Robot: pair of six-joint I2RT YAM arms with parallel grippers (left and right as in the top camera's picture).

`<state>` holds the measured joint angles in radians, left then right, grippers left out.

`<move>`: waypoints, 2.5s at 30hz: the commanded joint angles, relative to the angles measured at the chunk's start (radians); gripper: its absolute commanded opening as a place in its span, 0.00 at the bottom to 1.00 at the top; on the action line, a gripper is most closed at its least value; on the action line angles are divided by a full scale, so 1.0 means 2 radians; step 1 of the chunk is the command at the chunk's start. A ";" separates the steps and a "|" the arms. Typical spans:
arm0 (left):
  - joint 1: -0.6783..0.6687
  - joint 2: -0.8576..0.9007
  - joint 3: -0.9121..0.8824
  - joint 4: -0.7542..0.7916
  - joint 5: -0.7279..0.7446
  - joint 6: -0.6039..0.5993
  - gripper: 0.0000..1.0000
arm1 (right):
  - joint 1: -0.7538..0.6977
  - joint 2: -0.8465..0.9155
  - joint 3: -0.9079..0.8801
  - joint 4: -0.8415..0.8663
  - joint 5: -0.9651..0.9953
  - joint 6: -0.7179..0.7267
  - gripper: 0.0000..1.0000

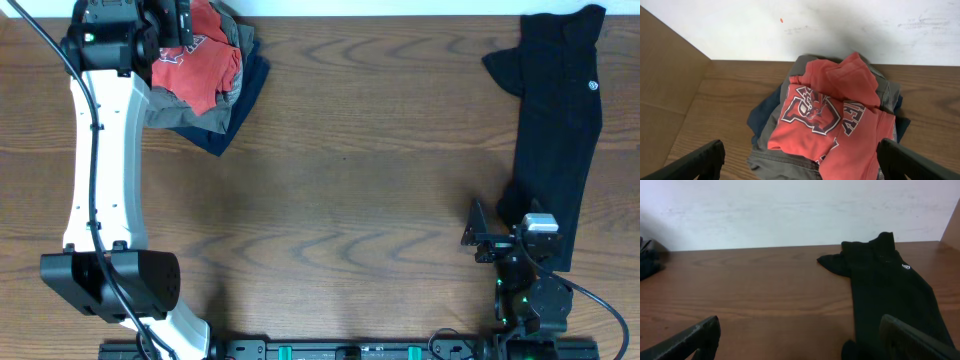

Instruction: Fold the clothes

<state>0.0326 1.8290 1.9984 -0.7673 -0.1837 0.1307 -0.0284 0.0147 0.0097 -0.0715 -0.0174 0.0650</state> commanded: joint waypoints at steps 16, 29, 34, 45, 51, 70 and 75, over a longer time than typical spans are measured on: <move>0.004 -0.015 0.001 -0.037 0.001 -0.014 0.98 | 0.005 -0.005 -0.002 -0.002 0.007 0.008 0.99; 0.008 -0.183 -0.175 0.021 0.134 -0.031 0.98 | 0.005 -0.005 -0.002 -0.002 0.007 0.008 0.99; 0.033 -0.295 -0.323 0.068 0.209 -0.031 0.98 | 0.005 -0.005 -0.002 -0.002 0.007 0.008 0.99; 0.034 -0.583 -0.679 0.284 0.197 -0.031 0.98 | 0.005 -0.005 -0.002 -0.002 0.007 0.008 0.99; 0.034 -0.752 -0.827 0.336 0.186 -0.031 0.98 | 0.005 -0.005 -0.002 -0.002 0.007 0.008 0.99; 0.022 -0.914 -0.963 0.398 0.187 -0.055 0.98 | 0.005 -0.005 -0.002 -0.002 0.007 0.008 0.99; 0.016 -0.914 -0.998 0.401 0.188 -0.056 0.98 | 0.005 -0.005 -0.002 -0.002 0.007 0.008 0.99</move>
<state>0.0776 0.0105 0.0483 0.0288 0.1959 0.0284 -0.0284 0.0120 0.0093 -0.0731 -0.0071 0.0685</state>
